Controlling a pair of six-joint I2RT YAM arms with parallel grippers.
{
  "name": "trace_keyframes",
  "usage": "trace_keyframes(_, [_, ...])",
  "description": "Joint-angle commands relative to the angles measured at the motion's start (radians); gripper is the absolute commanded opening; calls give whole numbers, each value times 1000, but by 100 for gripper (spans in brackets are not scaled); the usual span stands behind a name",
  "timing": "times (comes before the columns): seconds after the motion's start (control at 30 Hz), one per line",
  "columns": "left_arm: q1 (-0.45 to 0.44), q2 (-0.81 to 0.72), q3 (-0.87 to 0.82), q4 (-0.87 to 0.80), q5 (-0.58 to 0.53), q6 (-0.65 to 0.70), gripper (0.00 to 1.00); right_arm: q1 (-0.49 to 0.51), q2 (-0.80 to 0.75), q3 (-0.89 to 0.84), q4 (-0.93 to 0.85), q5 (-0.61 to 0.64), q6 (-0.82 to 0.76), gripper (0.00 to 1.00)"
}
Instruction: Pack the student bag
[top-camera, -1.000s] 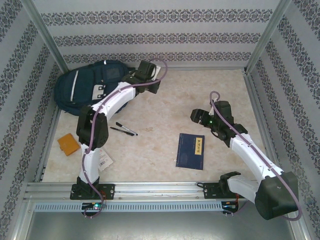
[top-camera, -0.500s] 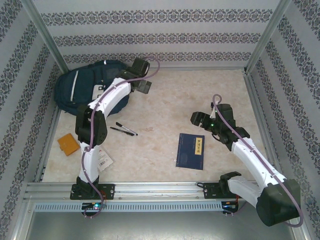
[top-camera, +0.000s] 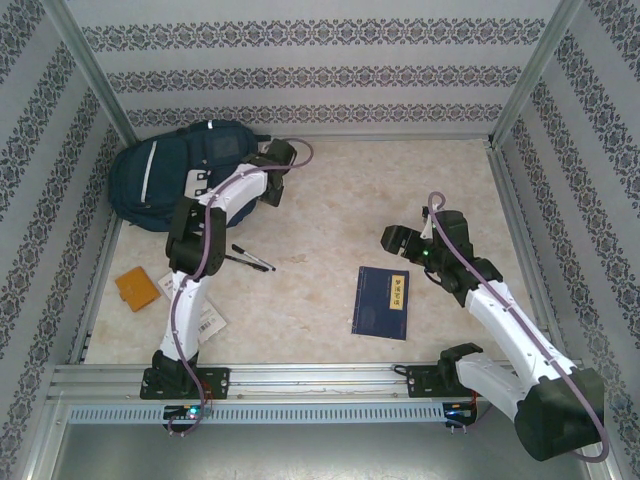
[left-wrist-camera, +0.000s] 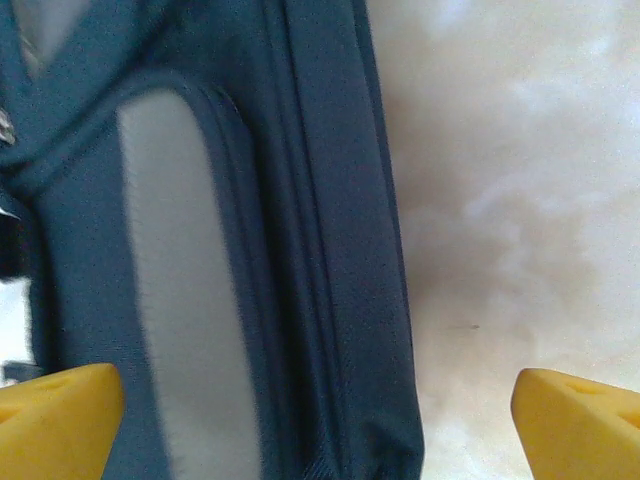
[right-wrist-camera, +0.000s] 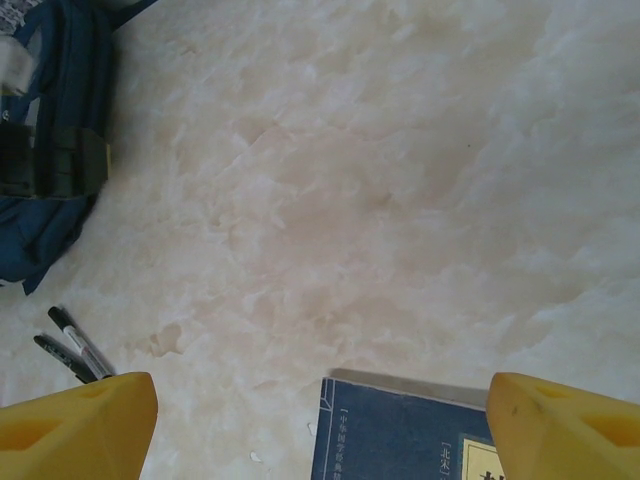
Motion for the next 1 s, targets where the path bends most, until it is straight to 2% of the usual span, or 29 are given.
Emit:
trace_keyframes(0.0, [13, 51, 25, -67, -86, -61, 93, 14, -15, -20, 1, -13, 25, 86])
trace_keyframes(0.03, [12, 55, 25, -63, -86, -59, 80, 16, -18, -19, 0, -14, 26, 85])
trace_keyframes(0.1, [8, 51, 37, -72, -56, -40, 49, 23, -24, -18, -1, -12, 24, 85])
trace_keyframes(0.17, [-4, 26, 28, -43, -49, -19, 26, 26, -30, -19, -1, -6, 25, 85])
trace_keyframes(0.37, [-58, -33, 101, -38, -67, 55, 2, 34, -17, -19, 23, -8, 57, 85])
trace_keyframes(0.57, [-165, -60, 246, -77, 0, 121, 0, 38, -5, 3, 20, 21, 63, 85])
trace_keyframes(0.7, [-269, -25, 360, -92, -38, 190, 0, 16, 0, 19, -29, 94, 136, 85])
trace_keyframes(0.8, [-341, 30, 481, -132, -35, 217, 0, -23, 4, 19, -30, 69, 173, 85])
trace_keyframes(0.97, [-441, 123, 695, -186, -9, 169, 0, -81, 2, 19, -35, 48, 190, 85])
